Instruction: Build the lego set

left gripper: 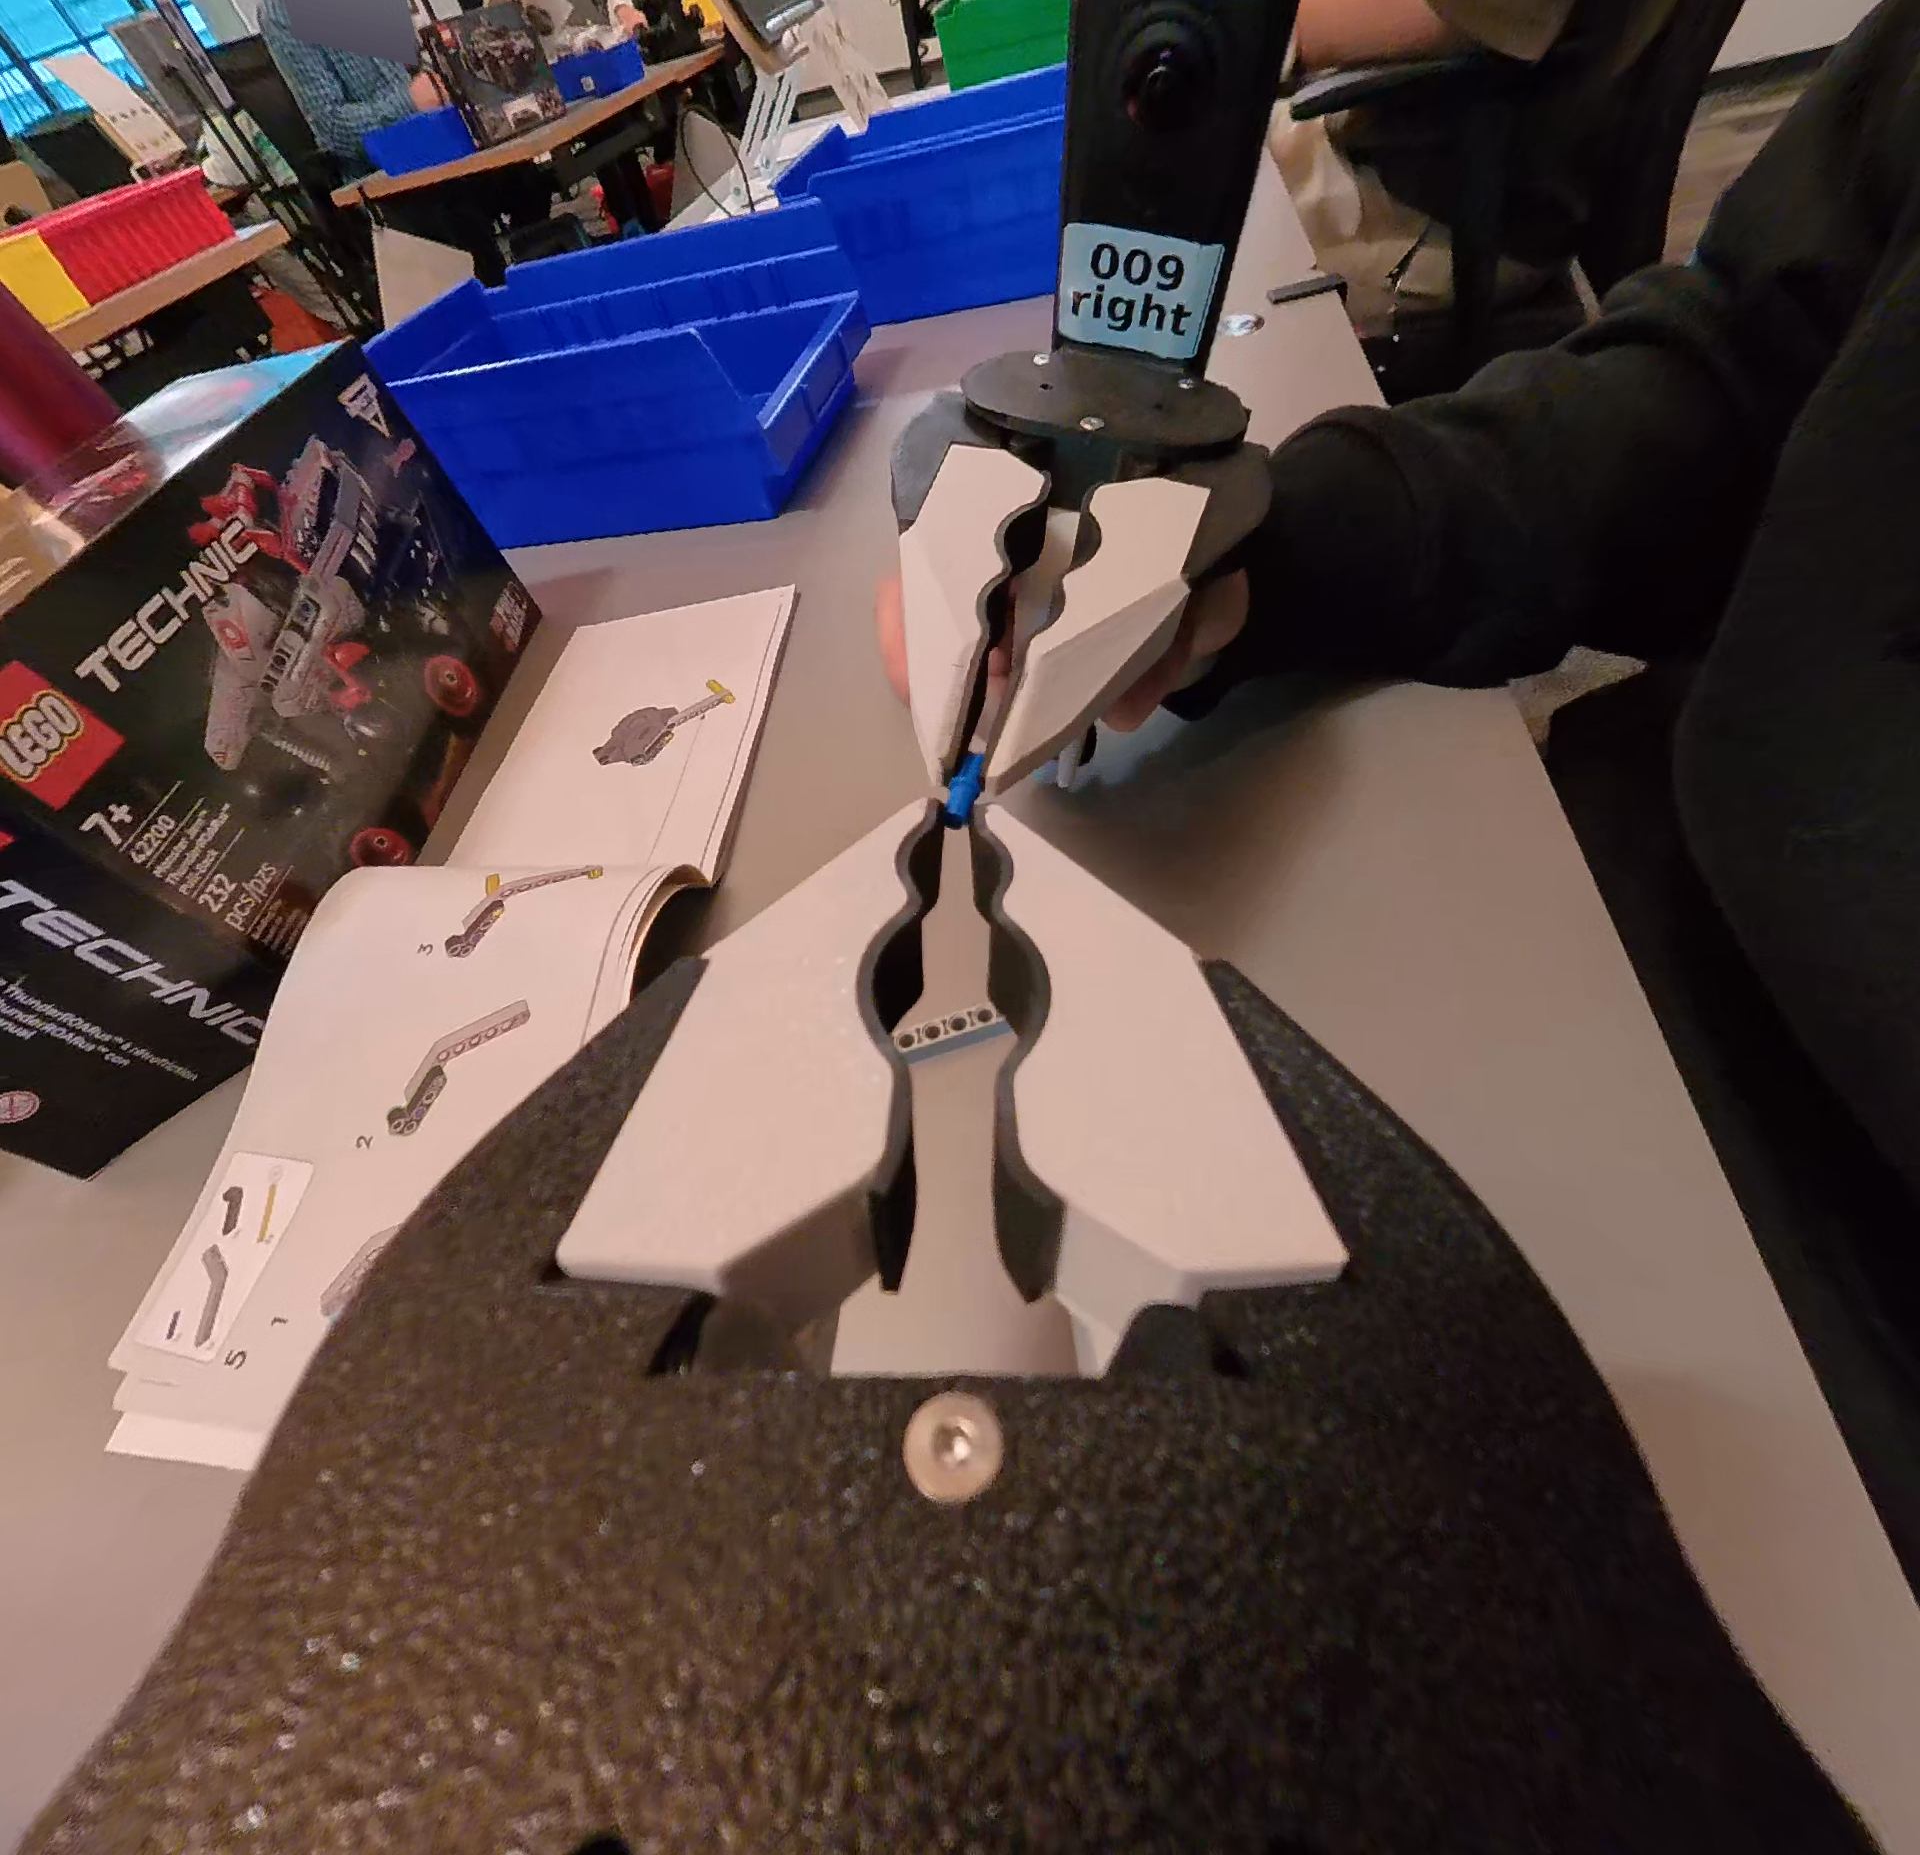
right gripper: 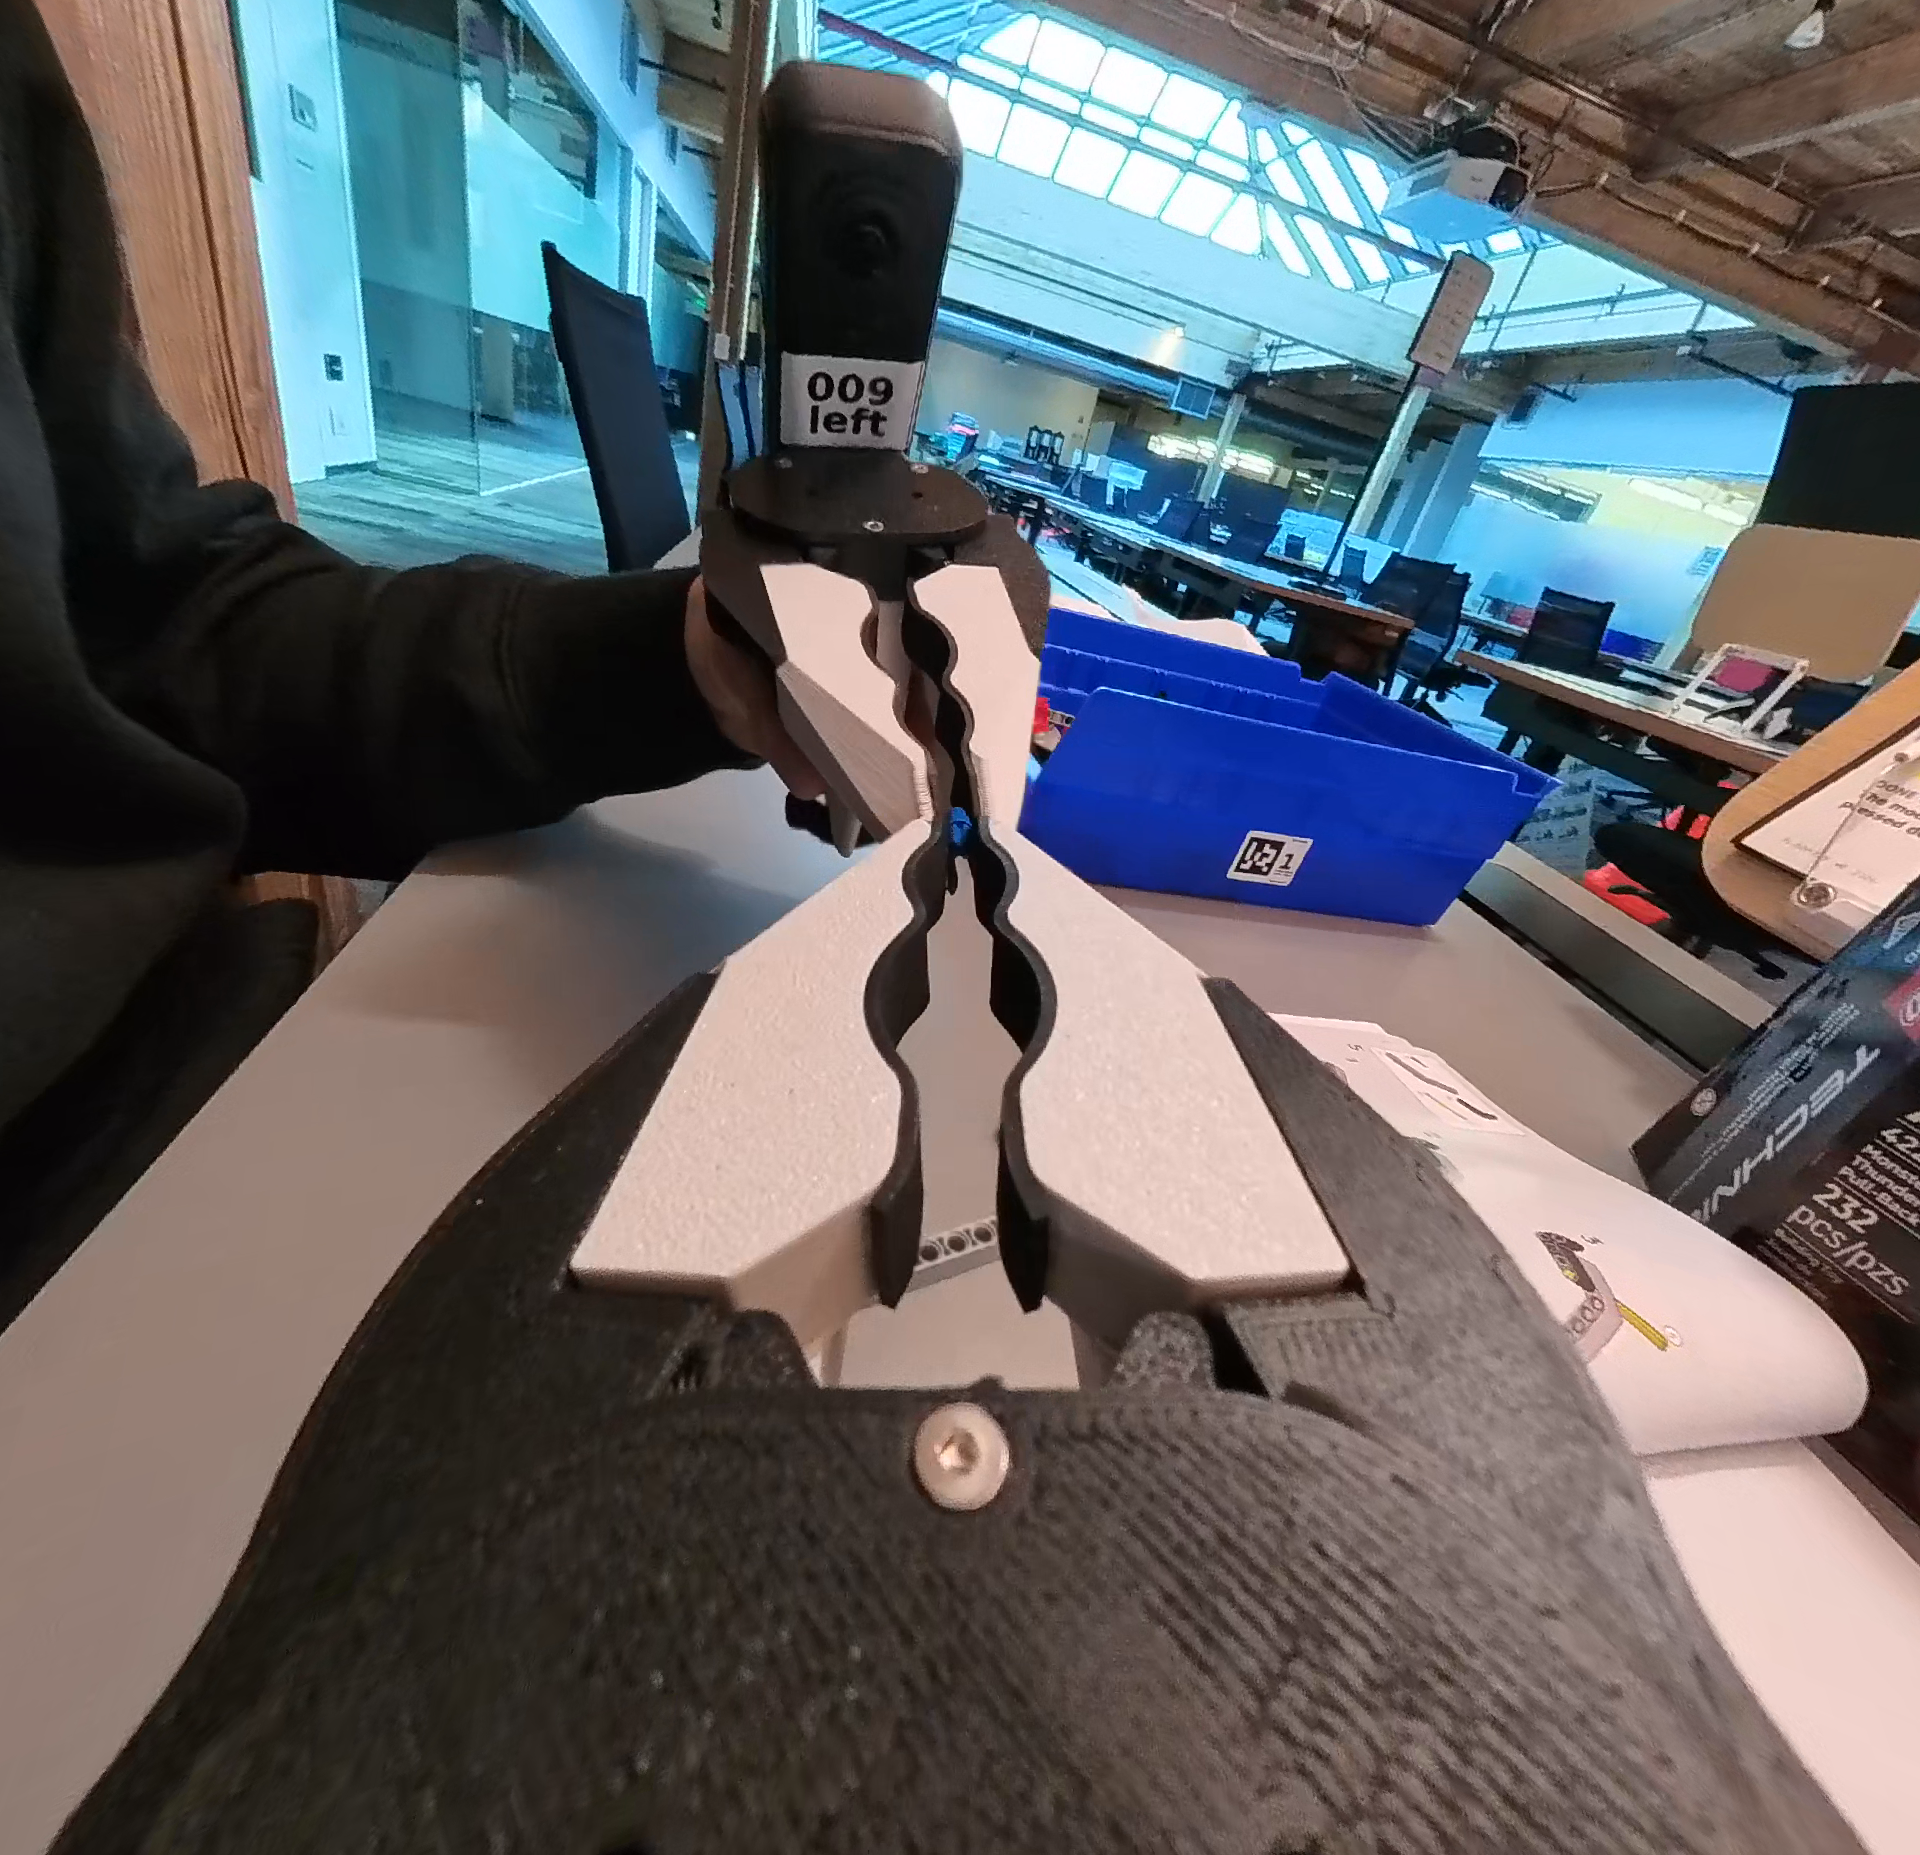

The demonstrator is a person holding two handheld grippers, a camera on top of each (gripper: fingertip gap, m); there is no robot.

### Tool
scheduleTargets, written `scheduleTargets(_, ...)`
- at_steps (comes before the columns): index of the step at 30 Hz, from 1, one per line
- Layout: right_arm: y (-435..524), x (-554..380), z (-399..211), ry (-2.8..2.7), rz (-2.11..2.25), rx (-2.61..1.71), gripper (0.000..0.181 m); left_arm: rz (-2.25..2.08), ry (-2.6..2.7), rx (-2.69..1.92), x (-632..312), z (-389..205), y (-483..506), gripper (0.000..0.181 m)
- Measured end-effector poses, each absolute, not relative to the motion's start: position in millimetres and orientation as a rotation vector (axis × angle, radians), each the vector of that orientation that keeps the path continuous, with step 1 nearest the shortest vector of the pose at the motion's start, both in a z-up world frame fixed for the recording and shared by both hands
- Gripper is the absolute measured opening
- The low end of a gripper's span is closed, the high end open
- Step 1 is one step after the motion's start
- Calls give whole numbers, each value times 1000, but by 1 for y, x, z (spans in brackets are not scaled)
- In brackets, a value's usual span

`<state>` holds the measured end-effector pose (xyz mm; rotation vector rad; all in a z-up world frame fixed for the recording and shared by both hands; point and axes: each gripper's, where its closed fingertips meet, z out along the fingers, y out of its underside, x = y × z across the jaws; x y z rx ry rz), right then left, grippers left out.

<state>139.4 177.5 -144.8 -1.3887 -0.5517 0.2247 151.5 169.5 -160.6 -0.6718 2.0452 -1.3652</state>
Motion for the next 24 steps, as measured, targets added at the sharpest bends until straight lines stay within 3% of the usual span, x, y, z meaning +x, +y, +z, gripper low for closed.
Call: scheduleTargets(24,184,153,-154,-558,41,-1444,0,-1232,2055,-695,153,-167,187,1)
